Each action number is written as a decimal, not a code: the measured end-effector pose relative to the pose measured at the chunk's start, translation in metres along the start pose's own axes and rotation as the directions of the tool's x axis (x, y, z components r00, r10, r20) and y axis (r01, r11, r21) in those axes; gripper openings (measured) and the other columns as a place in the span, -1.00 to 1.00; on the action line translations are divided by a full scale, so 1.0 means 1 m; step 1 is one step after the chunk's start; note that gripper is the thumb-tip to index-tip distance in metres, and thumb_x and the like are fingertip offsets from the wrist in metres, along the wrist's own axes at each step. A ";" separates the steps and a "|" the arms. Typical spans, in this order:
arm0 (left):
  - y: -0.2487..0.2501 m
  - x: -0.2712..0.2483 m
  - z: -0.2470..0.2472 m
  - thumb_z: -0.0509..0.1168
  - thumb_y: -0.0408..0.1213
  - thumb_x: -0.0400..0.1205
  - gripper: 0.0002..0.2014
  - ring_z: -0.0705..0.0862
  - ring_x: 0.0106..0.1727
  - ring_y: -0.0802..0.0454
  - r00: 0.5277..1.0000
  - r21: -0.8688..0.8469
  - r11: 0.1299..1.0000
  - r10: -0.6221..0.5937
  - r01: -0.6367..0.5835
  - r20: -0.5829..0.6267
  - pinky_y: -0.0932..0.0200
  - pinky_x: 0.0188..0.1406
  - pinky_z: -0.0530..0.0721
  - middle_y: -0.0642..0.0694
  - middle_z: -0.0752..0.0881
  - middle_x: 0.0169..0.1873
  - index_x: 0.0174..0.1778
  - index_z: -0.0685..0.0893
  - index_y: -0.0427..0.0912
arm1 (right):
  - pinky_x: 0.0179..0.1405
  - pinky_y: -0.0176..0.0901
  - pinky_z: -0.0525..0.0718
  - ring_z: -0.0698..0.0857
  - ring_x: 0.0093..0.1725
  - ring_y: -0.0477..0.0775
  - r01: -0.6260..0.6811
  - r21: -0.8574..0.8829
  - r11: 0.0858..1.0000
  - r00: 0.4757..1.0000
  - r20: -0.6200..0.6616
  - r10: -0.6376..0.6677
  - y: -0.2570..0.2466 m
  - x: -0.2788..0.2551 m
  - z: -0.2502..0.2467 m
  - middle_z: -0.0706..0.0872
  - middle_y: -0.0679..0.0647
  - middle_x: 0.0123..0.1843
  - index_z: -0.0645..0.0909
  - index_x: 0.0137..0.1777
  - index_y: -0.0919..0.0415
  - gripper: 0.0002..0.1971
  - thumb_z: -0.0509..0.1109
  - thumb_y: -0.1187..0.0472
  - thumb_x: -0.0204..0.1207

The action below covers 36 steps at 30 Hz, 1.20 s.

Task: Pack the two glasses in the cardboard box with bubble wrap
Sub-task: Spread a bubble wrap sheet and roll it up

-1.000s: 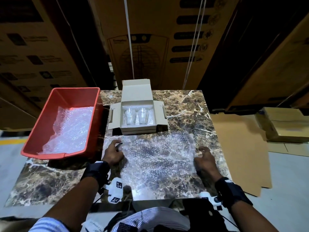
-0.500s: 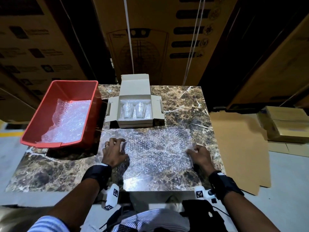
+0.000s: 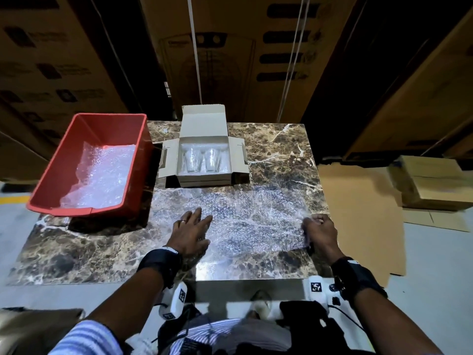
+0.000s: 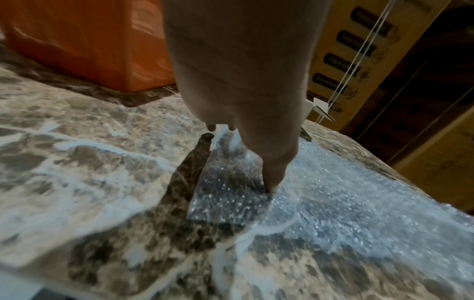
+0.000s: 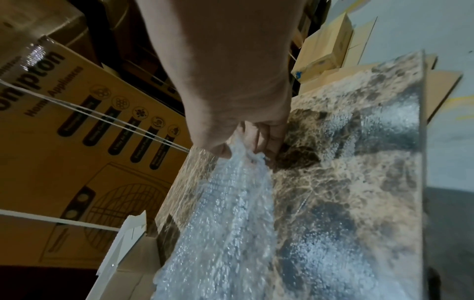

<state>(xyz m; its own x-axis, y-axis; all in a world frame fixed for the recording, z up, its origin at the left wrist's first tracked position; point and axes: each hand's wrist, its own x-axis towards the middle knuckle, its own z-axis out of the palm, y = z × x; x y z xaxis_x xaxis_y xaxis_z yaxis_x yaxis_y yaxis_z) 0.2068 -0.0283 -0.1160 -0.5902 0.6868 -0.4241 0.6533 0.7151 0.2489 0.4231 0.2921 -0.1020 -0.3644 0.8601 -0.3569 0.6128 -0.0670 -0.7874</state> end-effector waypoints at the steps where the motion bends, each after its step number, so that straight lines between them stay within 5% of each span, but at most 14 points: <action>1: -0.001 0.002 -0.002 0.36 0.09 0.69 -0.19 -0.10 0.81 -0.28 1.000 0.008 1.000 0.011 -0.011 0.016 -0.33 0.67 0.08 -0.09 -0.14 0.83 0.81 0.08 0.21 | -0.26 -0.11 0.72 0.77 -0.22 0.12 -0.021 0.038 0.999 1.000 0.017 0.021 -0.003 -0.002 0.000 0.82 0.14 -0.11 0.62 0.06 0.13 -0.76 0.61 0.13 0.52; 3: -0.006 0.007 -0.008 0.37 0.08 0.69 -0.18 -0.13 0.81 -0.27 0.999 0.026 0.999 0.024 -0.025 0.044 -0.35 0.68 0.06 -0.08 -0.16 0.83 0.81 0.07 0.22 | -0.19 -0.16 0.69 0.77 -0.16 0.09 -0.045 0.023 0.999 0.998 0.034 0.044 -0.004 -0.001 0.002 0.81 0.12 -0.09 0.66 0.07 0.16 -0.67 0.70 0.10 0.43; 8: -0.017 0.012 -0.018 0.42 0.10 0.63 -0.14 -0.09 0.80 -0.30 0.997 0.056 0.997 0.052 -0.055 0.053 -0.33 0.66 0.11 -0.10 -0.13 0.82 0.80 0.12 0.21 | -0.49 -0.45 0.50 0.77 -0.23 0.03 0.023 -0.051 0.998 0.996 -0.079 -0.027 -0.017 -0.012 0.010 0.83 0.07 -0.15 0.80 -0.06 0.22 -0.91 0.62 0.26 0.48; 10: -0.024 0.012 -0.019 0.44 0.16 0.60 -0.12 -0.07 0.78 -0.31 0.997 0.061 0.996 0.058 -0.061 0.045 -0.33 0.63 0.14 -0.12 -0.11 0.82 0.79 0.14 0.20 | -0.52 -0.40 0.46 0.69 -0.35 -0.09 0.064 -0.106 0.992 0.984 -0.157 -0.080 -0.028 -0.024 0.016 0.80 0.04 -0.20 0.77 -0.08 0.19 -0.95 0.56 0.31 0.50; 15: -0.042 0.004 -0.022 0.49 0.25 0.51 -0.02 -0.02 0.76 -0.27 0.995 0.019 0.995 0.093 -0.094 0.033 -0.31 0.61 0.17 -0.07 -0.05 0.81 0.78 0.16 0.11 | -0.38 -0.35 0.37 0.69 -0.24 0.09 0.174 -0.208 0.962 0.949 -0.226 -0.221 -0.034 -0.048 0.037 0.77 0.01 -0.17 0.72 -0.08 0.14 -0.97 0.52 0.22 0.54; 23: -0.062 0.002 -0.019 0.48 0.33 0.45 0.07 -0.03 0.77 -0.27 0.987 0.022 0.987 0.161 -0.162 0.027 -0.30 0.61 0.13 -0.02 -0.07 0.81 0.81 0.08 0.13 | -0.48 -0.38 0.60 0.74 -0.24 -0.07 0.410 -0.107 0.906 0.910 -0.023 -0.415 -0.056 -0.088 0.082 0.76 -0.06 -0.07 0.69 0.04 0.13 -0.94 0.46 0.17 0.66; 31: -0.077 -0.007 -0.013 0.22 0.55 0.30 0.17 0.02 0.76 -0.24 0.980 -0.035 0.982 0.182 -0.185 -0.078 -0.30 0.63 0.12 -0.06 -0.04 0.81 0.80 0.10 0.05 | -0.21 -0.27 0.77 0.74 -0.17 -0.22 0.494 -0.073 0.867 0.861 0.180 -0.475 -0.064 -0.118 0.148 0.79 -0.16 -0.16 0.71 -0.07 -0.02 -0.94 0.46 0.14 0.64; 36: -0.090 -0.011 -0.012 0.41 0.46 0.41 0.10 0.02 0.75 -0.24 0.984 -0.049 0.986 0.156 -0.160 -0.081 -0.29 0.64 0.10 -0.05 -0.03 0.81 0.79 0.13 0.05 | -0.29 -0.22 0.70 0.71 -0.24 -0.19 0.536 -0.108 0.838 0.834 0.225 -0.504 -0.073 -0.131 0.183 0.76 -0.17 -0.22 0.68 -0.12 -0.01 -0.92 0.46 0.12 0.61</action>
<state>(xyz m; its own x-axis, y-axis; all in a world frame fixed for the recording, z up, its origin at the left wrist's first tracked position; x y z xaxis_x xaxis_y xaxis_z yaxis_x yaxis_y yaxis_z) 0.1484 -0.0988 -0.1240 -0.5178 0.7980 -0.3084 0.7151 0.6016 0.3561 0.2983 0.0918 -0.0896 -0.7707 0.6370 -0.0139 0.3938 0.4591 -0.7963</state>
